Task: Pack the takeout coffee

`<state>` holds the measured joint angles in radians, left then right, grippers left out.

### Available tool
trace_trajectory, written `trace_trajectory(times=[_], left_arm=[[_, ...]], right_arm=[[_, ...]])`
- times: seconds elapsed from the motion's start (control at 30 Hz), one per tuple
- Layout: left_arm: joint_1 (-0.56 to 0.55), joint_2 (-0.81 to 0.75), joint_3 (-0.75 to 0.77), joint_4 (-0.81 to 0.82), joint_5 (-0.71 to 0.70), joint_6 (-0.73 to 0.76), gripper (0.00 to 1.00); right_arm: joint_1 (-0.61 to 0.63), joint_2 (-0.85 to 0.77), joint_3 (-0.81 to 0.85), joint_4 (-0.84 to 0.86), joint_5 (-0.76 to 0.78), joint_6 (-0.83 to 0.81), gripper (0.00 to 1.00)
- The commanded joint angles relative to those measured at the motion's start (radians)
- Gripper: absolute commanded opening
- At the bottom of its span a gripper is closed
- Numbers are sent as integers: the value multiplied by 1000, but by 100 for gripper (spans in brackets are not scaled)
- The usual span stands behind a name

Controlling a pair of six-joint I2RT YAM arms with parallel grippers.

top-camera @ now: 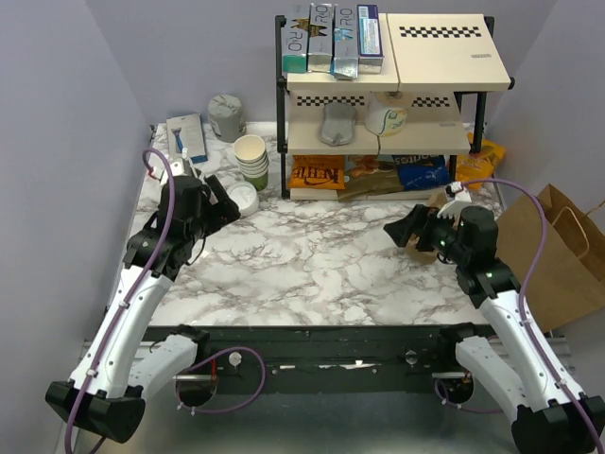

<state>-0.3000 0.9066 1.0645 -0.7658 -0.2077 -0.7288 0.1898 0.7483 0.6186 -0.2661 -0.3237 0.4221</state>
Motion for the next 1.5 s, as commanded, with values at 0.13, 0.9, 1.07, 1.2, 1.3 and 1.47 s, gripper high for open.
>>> trace_trajectory(times=[0.13, 0.9, 1.07, 1.2, 1.3, 1.47], left_arm=[[4, 115, 107, 39, 57, 23, 99], [82, 882, 848, -66, -95, 126, 93], [125, 988, 922, -55, -13, 137, 75], [128, 1046, 962, -55, 14, 154, 63], [128, 1084, 992, -78, 16, 155, 57], [127, 1127, 1016, -119, -18, 147, 51]], right_arm=[[2, -92, -5, 53, 208, 11, 100], [3, -47, 47, -25, 288, -138, 100], [3, -64, 41, -21, 299, -148, 100], [3, -53, 38, -21, 321, -148, 100], [2, -41, 41, -24, 319, -149, 100], [2, -21, 39, -24, 321, -155, 100]])
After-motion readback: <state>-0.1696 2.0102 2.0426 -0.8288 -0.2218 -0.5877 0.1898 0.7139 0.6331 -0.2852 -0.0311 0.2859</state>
